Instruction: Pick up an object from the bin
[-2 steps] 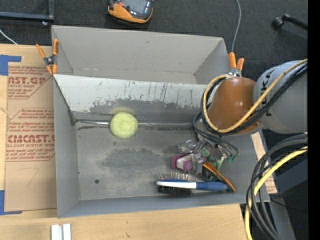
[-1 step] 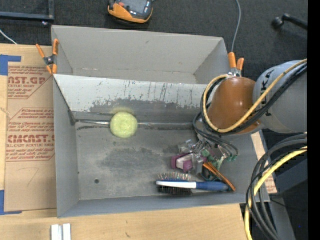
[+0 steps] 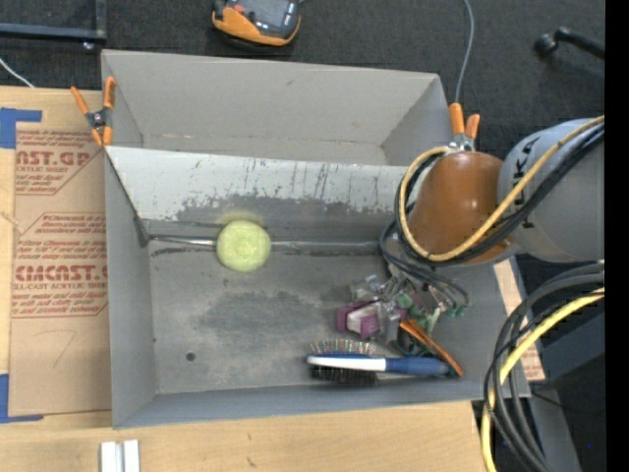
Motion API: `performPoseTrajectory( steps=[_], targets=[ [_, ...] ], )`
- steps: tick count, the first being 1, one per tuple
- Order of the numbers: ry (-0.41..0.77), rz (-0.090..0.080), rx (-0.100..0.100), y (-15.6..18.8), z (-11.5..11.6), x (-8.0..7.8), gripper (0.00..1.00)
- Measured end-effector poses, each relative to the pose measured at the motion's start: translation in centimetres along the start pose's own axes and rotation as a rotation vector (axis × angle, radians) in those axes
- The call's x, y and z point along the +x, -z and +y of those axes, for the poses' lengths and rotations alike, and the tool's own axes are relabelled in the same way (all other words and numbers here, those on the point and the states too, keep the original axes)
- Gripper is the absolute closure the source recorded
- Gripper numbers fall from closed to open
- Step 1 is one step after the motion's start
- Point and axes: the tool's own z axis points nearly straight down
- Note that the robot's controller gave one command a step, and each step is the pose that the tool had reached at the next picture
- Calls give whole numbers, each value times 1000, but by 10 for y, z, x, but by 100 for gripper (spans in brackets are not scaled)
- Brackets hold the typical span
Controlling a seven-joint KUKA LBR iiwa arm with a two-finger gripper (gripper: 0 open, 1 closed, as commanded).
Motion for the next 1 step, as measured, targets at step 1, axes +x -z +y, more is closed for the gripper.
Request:
performPoseTrajectory(
  steps=[1],
  targets=[
    [0,3,-1,4,1,1,100]
  ],
)
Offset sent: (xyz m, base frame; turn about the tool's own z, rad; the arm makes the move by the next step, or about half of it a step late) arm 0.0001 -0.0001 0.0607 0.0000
